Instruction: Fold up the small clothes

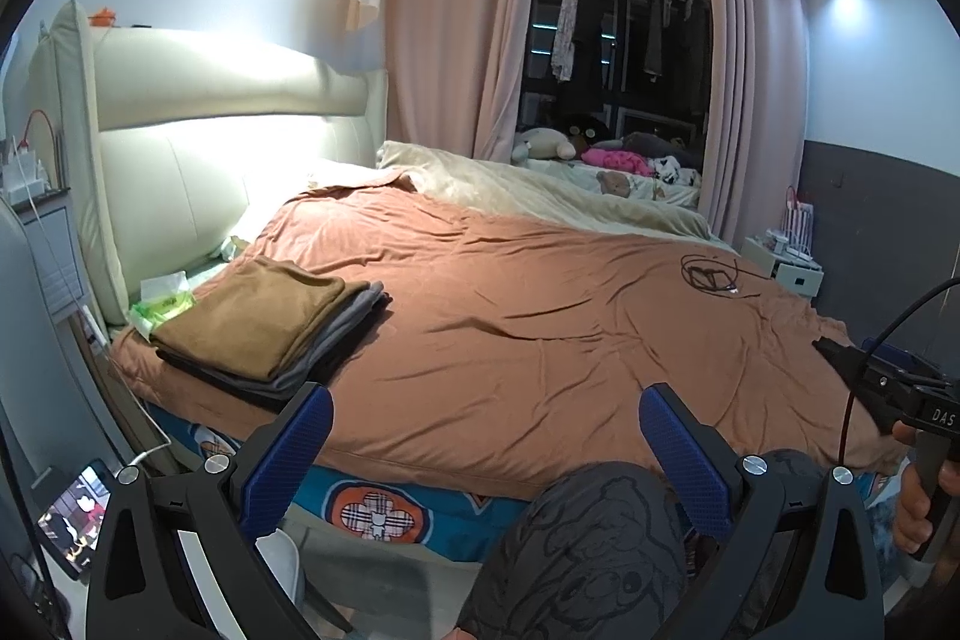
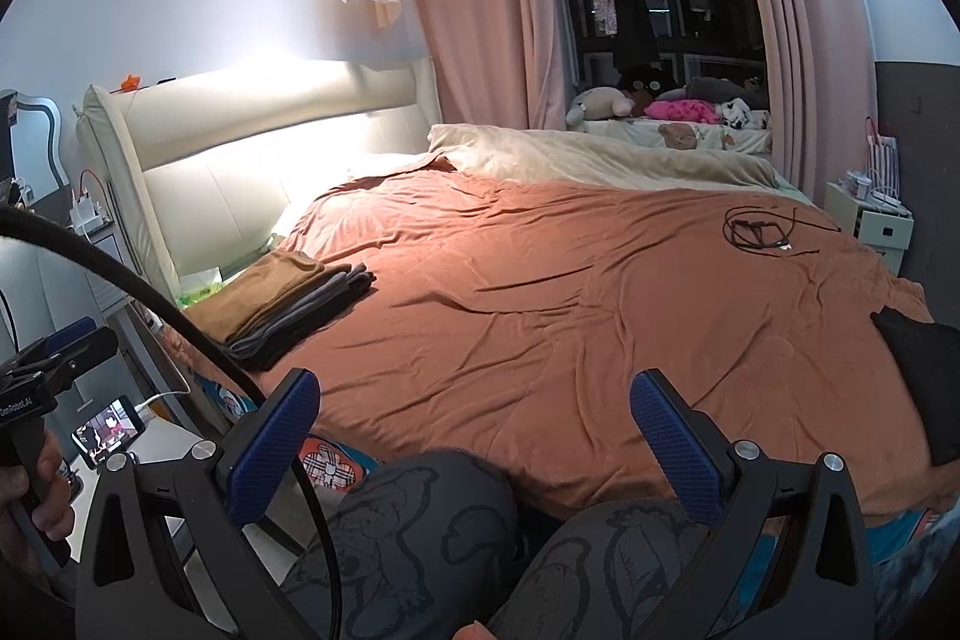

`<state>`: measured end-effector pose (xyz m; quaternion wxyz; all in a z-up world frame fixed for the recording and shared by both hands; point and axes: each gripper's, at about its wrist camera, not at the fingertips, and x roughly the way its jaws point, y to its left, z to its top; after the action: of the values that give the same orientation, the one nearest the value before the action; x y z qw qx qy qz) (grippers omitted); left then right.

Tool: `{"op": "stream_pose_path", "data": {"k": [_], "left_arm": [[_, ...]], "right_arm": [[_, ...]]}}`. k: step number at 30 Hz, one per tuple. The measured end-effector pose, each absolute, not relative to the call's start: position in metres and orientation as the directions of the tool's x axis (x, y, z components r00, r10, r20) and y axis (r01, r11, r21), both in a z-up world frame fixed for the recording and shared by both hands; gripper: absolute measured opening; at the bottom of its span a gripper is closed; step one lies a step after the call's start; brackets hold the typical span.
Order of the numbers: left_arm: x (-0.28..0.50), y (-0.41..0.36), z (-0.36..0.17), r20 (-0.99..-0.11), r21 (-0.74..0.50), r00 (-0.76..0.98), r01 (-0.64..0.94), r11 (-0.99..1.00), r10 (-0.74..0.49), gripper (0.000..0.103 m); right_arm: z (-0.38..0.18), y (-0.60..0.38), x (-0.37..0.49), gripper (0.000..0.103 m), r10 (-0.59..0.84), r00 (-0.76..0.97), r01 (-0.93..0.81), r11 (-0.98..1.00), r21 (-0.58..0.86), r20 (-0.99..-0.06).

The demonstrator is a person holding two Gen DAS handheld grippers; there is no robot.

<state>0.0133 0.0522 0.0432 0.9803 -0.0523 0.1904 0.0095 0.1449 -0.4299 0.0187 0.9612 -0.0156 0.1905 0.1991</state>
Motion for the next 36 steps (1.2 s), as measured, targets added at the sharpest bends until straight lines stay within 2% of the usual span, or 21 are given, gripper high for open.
{"op": "stream_pose_path", "data": {"k": [36], "left_arm": [[0.0089, 0.0528, 0.0483, -0.357, -0.096, 0.934, -0.047, 0.994, 0.010, 0.103]], "right_arm": [[0.0223, -0.4381, 0.1419, 0.103, 0.380, 0.854, -0.391, 0.919, 0.043, -0.356]]}}
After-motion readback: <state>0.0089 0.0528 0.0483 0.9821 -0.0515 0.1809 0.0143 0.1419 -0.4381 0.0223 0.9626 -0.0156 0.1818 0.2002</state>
